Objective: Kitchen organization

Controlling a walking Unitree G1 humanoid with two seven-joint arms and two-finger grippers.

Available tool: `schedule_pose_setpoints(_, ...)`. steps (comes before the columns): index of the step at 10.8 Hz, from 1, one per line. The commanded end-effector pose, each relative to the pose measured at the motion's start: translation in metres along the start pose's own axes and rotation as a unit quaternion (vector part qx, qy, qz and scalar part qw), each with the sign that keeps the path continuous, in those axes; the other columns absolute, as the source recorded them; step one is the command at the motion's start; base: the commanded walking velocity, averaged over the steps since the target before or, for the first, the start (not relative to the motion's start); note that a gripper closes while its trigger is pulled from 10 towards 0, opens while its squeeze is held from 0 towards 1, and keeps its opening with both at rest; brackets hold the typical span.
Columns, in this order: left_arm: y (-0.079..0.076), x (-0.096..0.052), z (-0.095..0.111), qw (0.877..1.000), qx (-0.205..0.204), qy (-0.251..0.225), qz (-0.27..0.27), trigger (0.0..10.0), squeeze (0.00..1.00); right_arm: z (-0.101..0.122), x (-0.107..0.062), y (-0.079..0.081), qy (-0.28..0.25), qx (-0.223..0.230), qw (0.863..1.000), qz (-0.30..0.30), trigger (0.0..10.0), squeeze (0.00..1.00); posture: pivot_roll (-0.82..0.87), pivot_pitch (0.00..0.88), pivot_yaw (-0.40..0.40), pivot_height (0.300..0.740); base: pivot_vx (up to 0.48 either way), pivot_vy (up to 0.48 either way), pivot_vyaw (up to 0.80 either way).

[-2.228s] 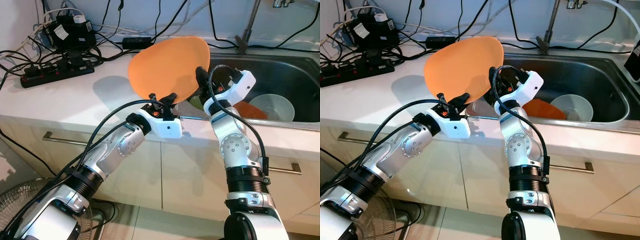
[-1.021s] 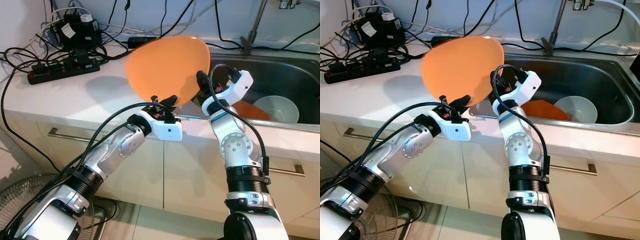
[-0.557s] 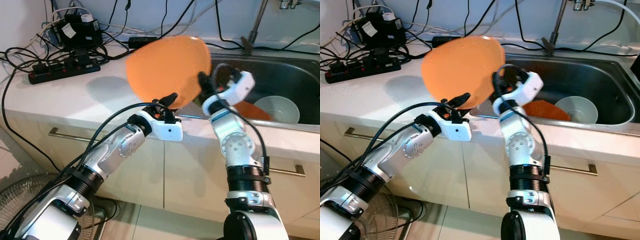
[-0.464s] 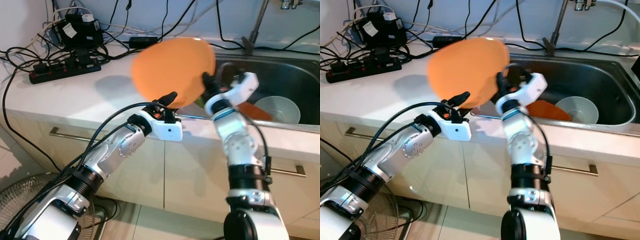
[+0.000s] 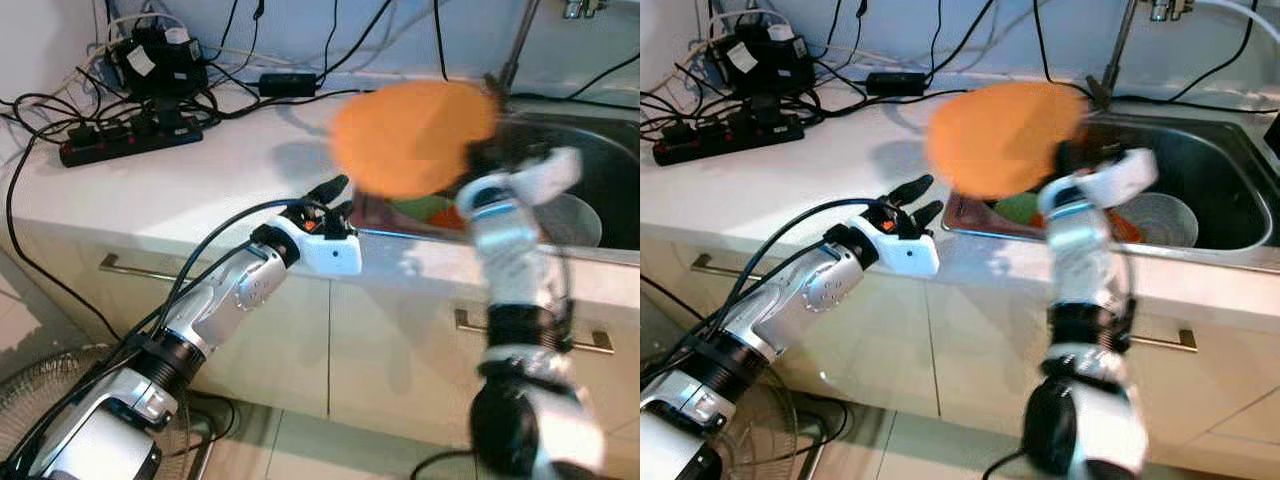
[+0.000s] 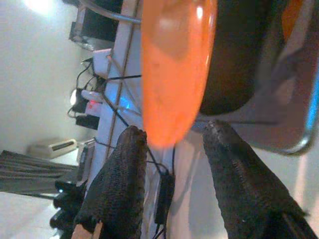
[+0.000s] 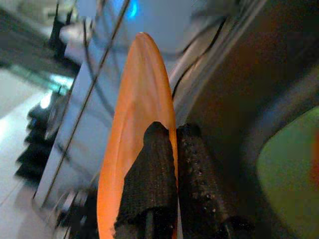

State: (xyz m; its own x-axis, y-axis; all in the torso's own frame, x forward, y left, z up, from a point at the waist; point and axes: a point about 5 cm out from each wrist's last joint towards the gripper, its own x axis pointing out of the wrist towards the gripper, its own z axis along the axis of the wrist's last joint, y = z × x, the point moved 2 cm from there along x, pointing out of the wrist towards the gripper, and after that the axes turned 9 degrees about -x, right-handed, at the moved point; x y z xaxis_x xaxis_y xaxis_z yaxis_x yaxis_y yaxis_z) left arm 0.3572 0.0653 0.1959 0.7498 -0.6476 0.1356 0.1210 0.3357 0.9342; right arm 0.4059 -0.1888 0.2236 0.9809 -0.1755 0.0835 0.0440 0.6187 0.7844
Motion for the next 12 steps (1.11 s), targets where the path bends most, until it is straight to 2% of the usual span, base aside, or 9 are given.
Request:
schedule_pose_setpoints(1, 0.006, -0.003, -0.002, 1.000, -0.012, 0.006, 0.012, 10.0, 0.00, 0.022, 0.006, 0.007, -0.042, 0.011, 0.999, 0.002, 0.0, 0.00, 0.17, 0.023, 0.021, 0.740, 0.000, 0.000, 0.00)
schedule_pose_setpoints(3, 0.000, -0.007, -0.002, 0.999, -0.044, 0.017, 0.012, 10.0, 0.00, 0.038, 0.012, -0.003, -0.078, -0.010, 0.996, -0.036, 0.1, 0.00, 0.18, 0.025, 0.021, 0.740, 0.000, 0.000, 0.00)
schedule_pose_setpoints(4, -0.001, -0.008, -0.001, 0.998, -0.052, 0.018, 0.012, 10.0, 0.00, 0.041, 0.012, -0.005, -0.085, -0.029, 0.995, -0.043, 3.6, 0.00, 0.18, 0.027, 0.022, 0.740, 0.000, 0.000, 0.00)
schedule_pose_setpoints(5, -0.003, -0.008, 0.002, 0.992, -0.119, 0.026, 0.018, 10.0, 0.00, 0.042, 0.015, -0.004, -0.100, -0.114, 0.987, -0.047, 10.0, 0.00, 0.19, 0.031, 0.021, 0.740, 0.000, 0.000, 0.00)
schedule_pose_setpoints(6, -0.004, -0.008, 0.002, 0.989, -0.147, 0.031, 0.017, 10.0, 0.00, 0.042, 0.016, -0.002, -0.106, -0.137, 0.984, -0.044, 10.0, 0.00, 0.19, 0.031, 0.020, 0.740, 0.000, 0.000, 0.00)
schedule_pose_setpoints(8, -0.006, -0.004, 0.016, 0.958, -0.284, 0.026, 0.024, 10.0, 0.00, 0.035, 0.018, 0.001, -0.113, -0.202, 0.972, -0.038, 10.0, 0.00, 0.21, 0.036, 0.017, 0.740, 0.000, 0.000, 0.00)
schedule_pose_setpoints(9, -0.008, -0.004, 0.021, 0.954, -0.300, 0.023, 0.017, 10.0, 0.00, 0.032, 0.018, 0.001, -0.109, -0.210, 0.971, -0.039, 10.0, 0.00, 0.21, 0.036, 0.015, 0.740, 0.000, 0.000, 0.00)
schedule_pose_setpoints(11, -0.016, -0.005, 0.033, 0.927, -0.375, 0.019, -0.005, 10.0, 0.00, 0.021, 0.019, 0.002, -0.103, -0.243, 0.964, -0.029, 10.0, 0.00, 0.22, 0.042, 0.014, 0.740, 0.000, 0.000, 0.00)
schedule_pose_setpoints(12, -0.015, -0.008, 0.031, 0.903, -0.428, 0.028, 0.011, 10.0, 0.00, 0.016, 0.019, 0.002, -0.099, -0.260, 0.960, -0.023, 10.0, 0.00, 0.22, 0.047, 0.014, 0.740, 0.000, 0.000, 0.00)
